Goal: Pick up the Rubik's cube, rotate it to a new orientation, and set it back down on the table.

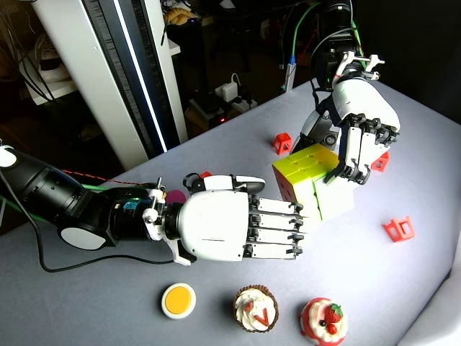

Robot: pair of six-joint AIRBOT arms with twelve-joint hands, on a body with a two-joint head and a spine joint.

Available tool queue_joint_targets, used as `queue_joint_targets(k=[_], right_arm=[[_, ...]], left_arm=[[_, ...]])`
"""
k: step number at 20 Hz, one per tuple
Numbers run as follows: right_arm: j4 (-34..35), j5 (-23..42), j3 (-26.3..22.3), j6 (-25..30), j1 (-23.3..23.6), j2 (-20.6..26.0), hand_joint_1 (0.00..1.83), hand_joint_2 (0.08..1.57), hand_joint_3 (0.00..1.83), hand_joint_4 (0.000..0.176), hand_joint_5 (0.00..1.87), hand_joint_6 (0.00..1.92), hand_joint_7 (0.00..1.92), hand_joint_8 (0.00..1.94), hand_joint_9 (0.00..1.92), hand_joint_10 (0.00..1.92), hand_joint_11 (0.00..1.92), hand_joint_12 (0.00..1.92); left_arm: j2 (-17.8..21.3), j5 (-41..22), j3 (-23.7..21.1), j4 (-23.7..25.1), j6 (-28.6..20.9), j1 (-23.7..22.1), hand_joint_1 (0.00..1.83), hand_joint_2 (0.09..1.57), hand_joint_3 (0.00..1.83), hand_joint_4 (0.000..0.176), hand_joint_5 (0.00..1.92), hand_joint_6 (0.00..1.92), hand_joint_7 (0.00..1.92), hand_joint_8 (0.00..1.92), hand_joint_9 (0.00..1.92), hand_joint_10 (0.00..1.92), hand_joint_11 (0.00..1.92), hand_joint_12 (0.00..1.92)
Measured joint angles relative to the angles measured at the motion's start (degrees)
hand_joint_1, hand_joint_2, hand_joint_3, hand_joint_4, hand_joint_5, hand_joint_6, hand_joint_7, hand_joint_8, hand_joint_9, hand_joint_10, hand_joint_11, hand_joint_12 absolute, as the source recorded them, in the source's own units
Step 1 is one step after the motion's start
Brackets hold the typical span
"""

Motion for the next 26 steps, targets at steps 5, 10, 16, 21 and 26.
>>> queue_joint_targets(k=[5,10,16,21,26], right_arm=[[-4.42,4.20,-3.98,-0.28,-0.87,1.36,0.00,1.36,0.00,0.000,0.21,0.10,0.28,0.01,0.09,0.57,0.00,1.04],[-7.06,4.68,-4.92,-0.35,-1.46,1.38,0.00,1.37,0.01,0.000,0.18,0.06,0.23,0.01,0.05,0.60,0.00,0.93],[-13.77,3.98,-6.19,-0.13,-1.49,1.16,0.00,1.36,0.00,0.000,0.23,0.05,0.30,0.01,0.07,0.58,0.00,0.97],[-16.87,3.69,-6.40,0.09,-1.90,0.79,0.00,1.36,0.00,0.000,0.24,0.04,0.28,0.01,0.00,0.74,0.00,1.12],[-21.38,2.21,-10.80,0.17,2.91,5.20,0.00,1.33,0.00,0.000,0.32,0.09,0.38,0.04,0.07,0.92,0.00,1.49]], left_arm=[[0.02,0.90,0.59,-1.40,0.98,0.13,1.38,0.69,1.03,0.000,1.22,1.92,1.44,1.92,1.55,1.92,1.67,1.92],[0.07,0.81,0.59,-1.86,1.09,0.33,1.39,0.71,0.92,0.000,1.28,1.92,1.46,1.92,1.57,1.92,1.69,1.92],[0.07,-0.39,0.72,-3.45,0.98,0.31,1.36,0.66,0.97,0.000,1.32,1.92,1.47,1.92,1.57,1.92,1.68,1.92],[0.04,-1.77,0.72,-3.65,0.83,0.24,1.36,0.64,1.03,0.000,1.30,1.92,1.46,1.92,1.55,1.92,1.66,1.92],[0.00,-1.92,0.70,-3.61,0.20,0.24,1.48,0.56,1.09,0.000,1.33,1.92,1.45,1.92,1.56,1.92,1.67,1.92]])
